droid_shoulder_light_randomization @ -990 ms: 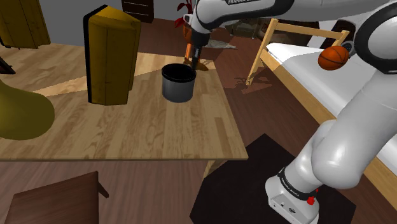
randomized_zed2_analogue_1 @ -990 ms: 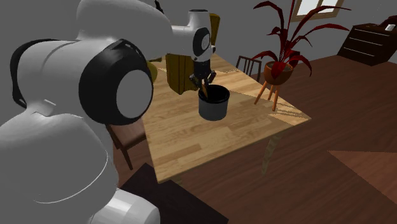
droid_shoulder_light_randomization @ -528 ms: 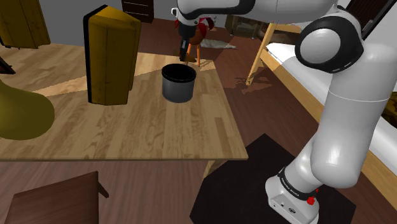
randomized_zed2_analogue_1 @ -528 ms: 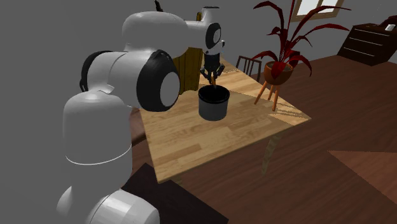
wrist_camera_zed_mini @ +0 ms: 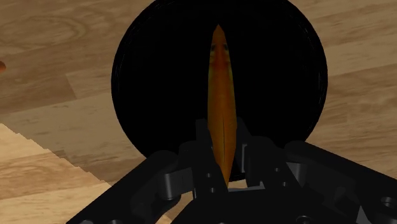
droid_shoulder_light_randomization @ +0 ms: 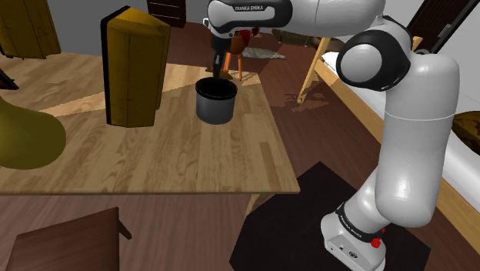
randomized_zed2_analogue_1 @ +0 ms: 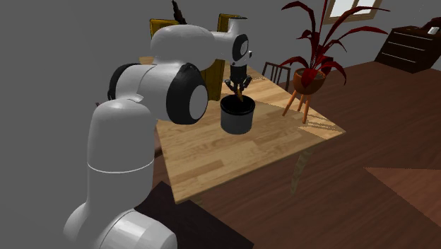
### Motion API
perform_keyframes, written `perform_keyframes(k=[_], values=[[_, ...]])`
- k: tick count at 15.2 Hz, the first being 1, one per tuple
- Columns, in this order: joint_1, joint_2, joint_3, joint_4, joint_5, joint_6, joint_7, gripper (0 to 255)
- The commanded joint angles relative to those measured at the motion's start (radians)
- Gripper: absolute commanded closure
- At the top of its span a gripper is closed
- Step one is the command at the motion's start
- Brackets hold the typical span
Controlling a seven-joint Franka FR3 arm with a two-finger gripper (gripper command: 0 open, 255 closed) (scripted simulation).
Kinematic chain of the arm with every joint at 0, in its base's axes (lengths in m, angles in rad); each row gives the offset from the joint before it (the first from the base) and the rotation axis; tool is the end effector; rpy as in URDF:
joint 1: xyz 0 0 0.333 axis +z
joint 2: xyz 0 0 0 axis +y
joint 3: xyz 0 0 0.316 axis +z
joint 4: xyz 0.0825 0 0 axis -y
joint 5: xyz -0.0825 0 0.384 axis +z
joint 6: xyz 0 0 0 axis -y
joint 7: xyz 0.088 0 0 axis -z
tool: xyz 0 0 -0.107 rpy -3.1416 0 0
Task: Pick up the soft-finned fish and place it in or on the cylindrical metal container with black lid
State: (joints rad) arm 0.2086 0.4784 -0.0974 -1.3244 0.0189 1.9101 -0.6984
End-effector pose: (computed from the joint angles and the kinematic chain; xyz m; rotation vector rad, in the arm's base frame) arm 0.7039 0.0940 0.4718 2.8275 1.2249 0.1500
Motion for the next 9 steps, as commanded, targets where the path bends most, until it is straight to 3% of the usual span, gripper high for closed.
perform_keyframes(k=[1,9], values=[[0.001,0.002,0.000,-0.022,0.000,0.025,0.001,255],[0.002,0.009,0.001,-0.075,0.001,0.084,0.001,255]])
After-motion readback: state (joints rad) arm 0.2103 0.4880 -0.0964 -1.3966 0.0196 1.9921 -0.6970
